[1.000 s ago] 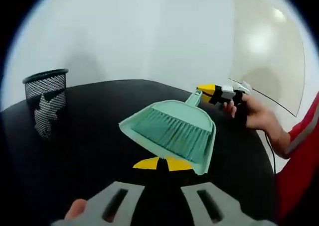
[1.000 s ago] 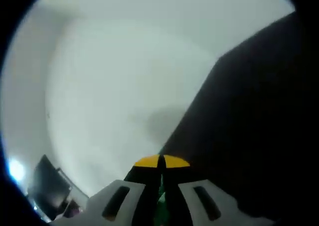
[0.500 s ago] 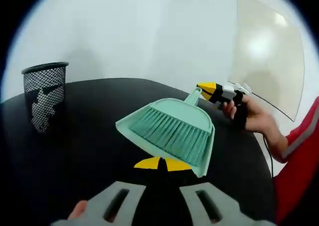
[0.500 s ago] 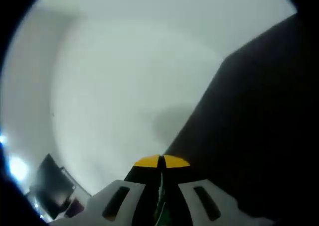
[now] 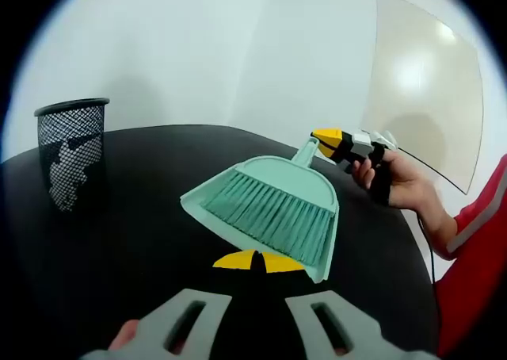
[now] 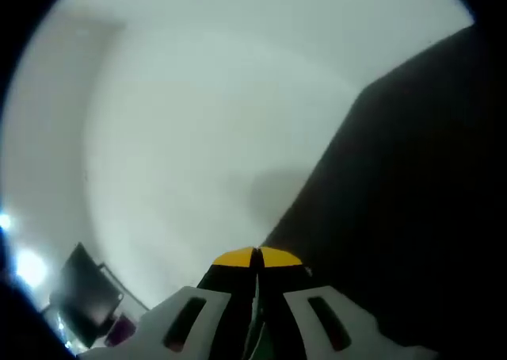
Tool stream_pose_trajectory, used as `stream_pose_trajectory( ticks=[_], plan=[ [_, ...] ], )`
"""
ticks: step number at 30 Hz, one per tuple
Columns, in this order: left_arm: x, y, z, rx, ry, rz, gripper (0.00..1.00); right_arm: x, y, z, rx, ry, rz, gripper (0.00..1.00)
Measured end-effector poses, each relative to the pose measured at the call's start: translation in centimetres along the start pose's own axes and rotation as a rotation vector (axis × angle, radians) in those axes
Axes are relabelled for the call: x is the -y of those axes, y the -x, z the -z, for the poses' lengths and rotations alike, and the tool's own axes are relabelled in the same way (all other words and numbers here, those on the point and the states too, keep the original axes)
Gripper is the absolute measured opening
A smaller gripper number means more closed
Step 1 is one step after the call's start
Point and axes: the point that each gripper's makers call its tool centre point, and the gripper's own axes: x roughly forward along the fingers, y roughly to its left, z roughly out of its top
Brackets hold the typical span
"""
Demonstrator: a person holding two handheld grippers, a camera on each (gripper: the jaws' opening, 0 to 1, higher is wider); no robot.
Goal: Pick up the broom and sweep the trash on the tabletop into the dustpan.
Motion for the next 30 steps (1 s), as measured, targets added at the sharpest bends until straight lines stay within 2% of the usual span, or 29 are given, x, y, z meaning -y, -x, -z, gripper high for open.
stream_pose_trajectory(
  ticks=[2, 4, 5, 8, 11, 15, 17, 20, 21, 26, 28, 30],
  plan=[
    [0.0, 0.0, 0.0, 0.005, 0.008, 0.002, 0.00, 0.3, 0.0, -0.1, 0.007, -0.057, -0.013, 0.12],
    [0.0, 0.1, 0.0, 0.008, 0.009, 0.003, 0.00, 1.5, 0.2, -0.1, 0.007, -0.095, 0.036, 0.25],
    [0.0, 0.1, 0.0, 0.009, 0.010, 0.003, 0.00, 1.9, 0.2, -0.2, 0.006, -0.110, 0.041, 0.26],
    [-0.1, 0.1, 0.0, 0.009, 0.011, 0.003, 0.00, 2.0, 0.2, 0.0, -0.008, -0.105, 0.045, 0.26],
    [-0.1, 0.1, -0.1, 0.010, 0.009, 0.001, 0.00, 0.7, 0.0, 0.3, -0.016, -0.066, 0.016, 0.24],
    [-0.2, 0.1, -0.1, 0.012, 0.008, 0.000, 0.00, 0.0, -0.2, 0.3, -0.019, -0.040, 0.015, 0.20],
    [-0.2, 0.1, -0.1, 0.012, 0.007, -0.001, 0.00, 0.4, -0.6, 0.5, -0.037, -0.050, 0.019, 0.19],
    [-0.2, 0.1, -0.1, 0.013, 0.006, -0.001, 0.00, 0.8, -0.9, 2.4, -0.128, 0.026, 0.043, 0.17],
    [-0.2, 0.1, -0.1, 0.013, 0.004, -0.002, 0.00, 0.5, -1.2, 2.7, -0.124, -0.003, 0.031, 0.16],
    [-0.1, 0.1, -0.1, 0.013, 0.002, -0.002, 0.00, 0.2, -2.6, 5.9, -0.217, 0.000, 0.025, 0.10],
    [-0.1, 0.2, -0.1, 0.013, 0.001, -0.002, 0.00, 0.4, -2.9, 6.3, -0.227, -0.089, 0.034, 0.10],
    [0.0, 0.2, -0.1, 0.016, 0.005, -0.001, 0.00, 0.5, -2.9, 6.4, -0.219, -0.116, 0.040, 0.09]
  ],
)
